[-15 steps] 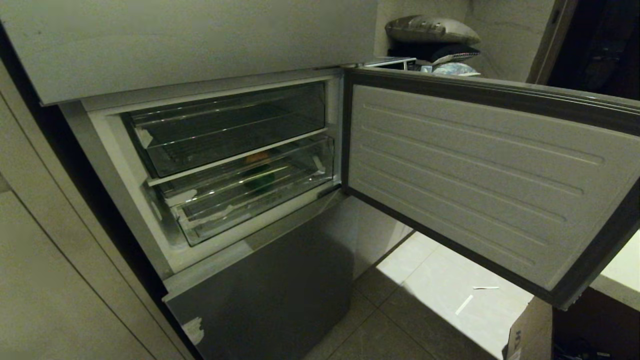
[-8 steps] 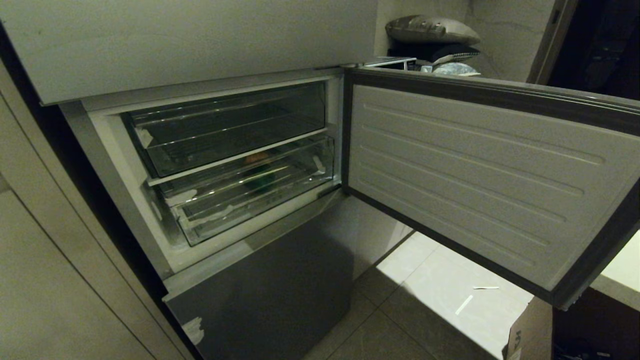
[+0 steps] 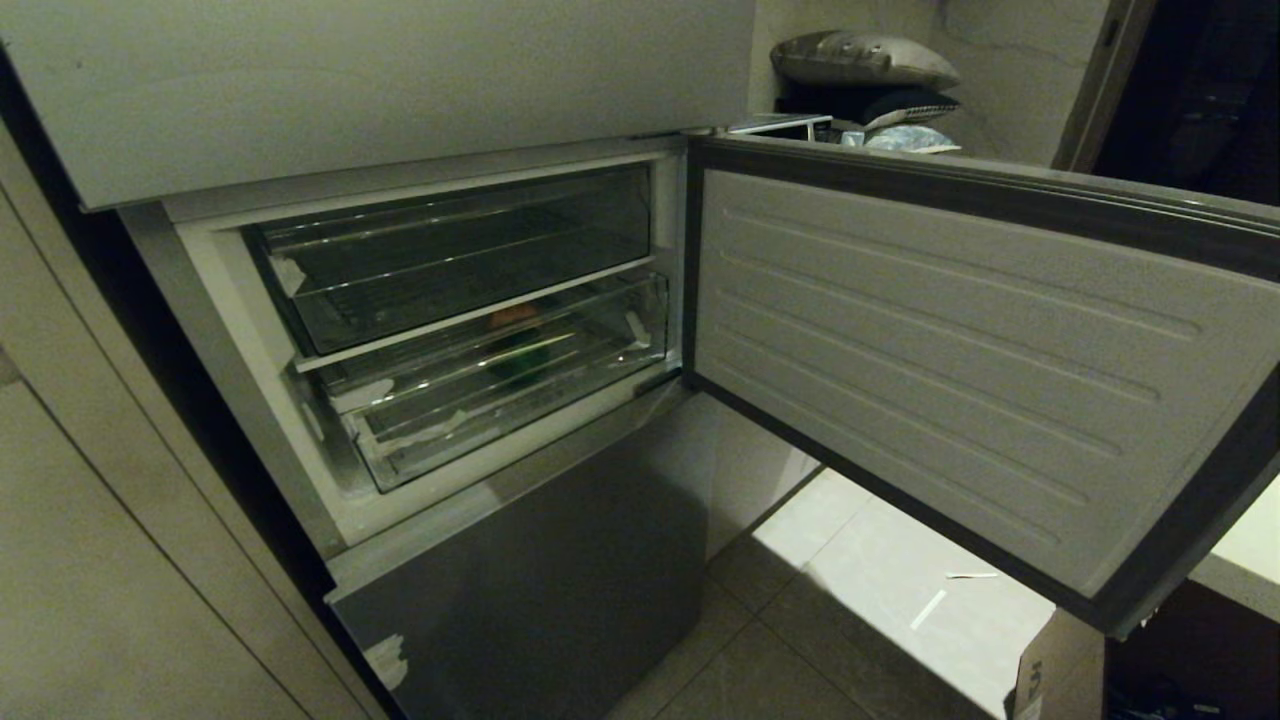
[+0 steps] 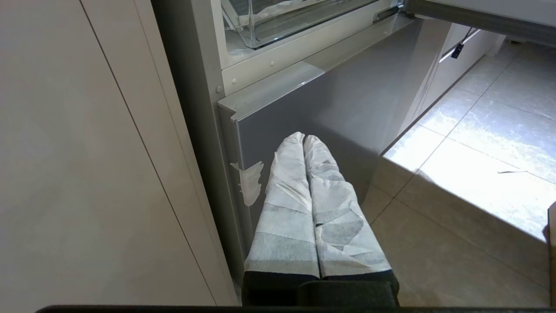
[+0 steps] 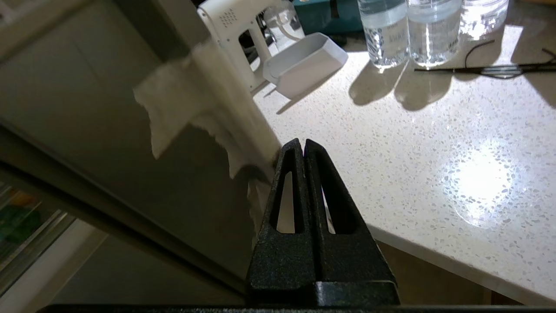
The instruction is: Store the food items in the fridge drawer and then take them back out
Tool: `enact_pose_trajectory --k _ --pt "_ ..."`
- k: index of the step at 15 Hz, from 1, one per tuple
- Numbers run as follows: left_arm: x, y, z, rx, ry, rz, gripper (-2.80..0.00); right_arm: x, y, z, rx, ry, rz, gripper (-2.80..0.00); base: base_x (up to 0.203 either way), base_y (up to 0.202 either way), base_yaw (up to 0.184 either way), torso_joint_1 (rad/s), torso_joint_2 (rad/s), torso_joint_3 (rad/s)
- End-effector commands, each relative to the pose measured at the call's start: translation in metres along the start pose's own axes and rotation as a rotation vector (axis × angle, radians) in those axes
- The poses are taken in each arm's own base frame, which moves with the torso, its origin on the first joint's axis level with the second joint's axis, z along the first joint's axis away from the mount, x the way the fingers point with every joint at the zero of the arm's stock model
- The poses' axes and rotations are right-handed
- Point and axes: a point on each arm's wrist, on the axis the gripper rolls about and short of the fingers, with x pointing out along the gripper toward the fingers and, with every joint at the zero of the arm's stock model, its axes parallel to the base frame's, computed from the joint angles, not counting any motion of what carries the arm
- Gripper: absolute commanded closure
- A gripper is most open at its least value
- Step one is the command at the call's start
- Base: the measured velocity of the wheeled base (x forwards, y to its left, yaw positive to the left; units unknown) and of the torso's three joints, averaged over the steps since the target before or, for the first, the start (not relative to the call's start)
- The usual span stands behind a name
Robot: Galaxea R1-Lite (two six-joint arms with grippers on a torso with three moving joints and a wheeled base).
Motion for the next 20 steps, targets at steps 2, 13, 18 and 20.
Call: enact_pose_trajectory --k 2,13,18,20 --pt "0.000 0.000 0.000 0.000 -0.001 -0.001 0.00 -0.018 0.011 0.001 -0.025 -0.049 0.019 0.00 0.000 0.000 0.000 0.000 0.00 0.000" --pt "0.000 0.000 0.000 0.000 -0.001 0.000 0.00 -0.073 0.043 -0.044 -0.056 -0.041 0.205 0.00 0.000 0.000 0.000 0.000 0.00 0.000" --pt "0.000 0.000 0.000 0.000 -0.001 -0.001 0.00 -0.117 0.055 -0.061 -0.073 -0.051 0.335 0.00 0.000 0.000 0.000 0.000 0.00 0.000" --pt "0.000 0.000 0.000 0.000 -0.001 0.000 0.00 -0.135 0.055 -0.070 -0.065 -0.014 0.407 0.00 0.000 0.000 0.000 0.000 0.00 0.000"
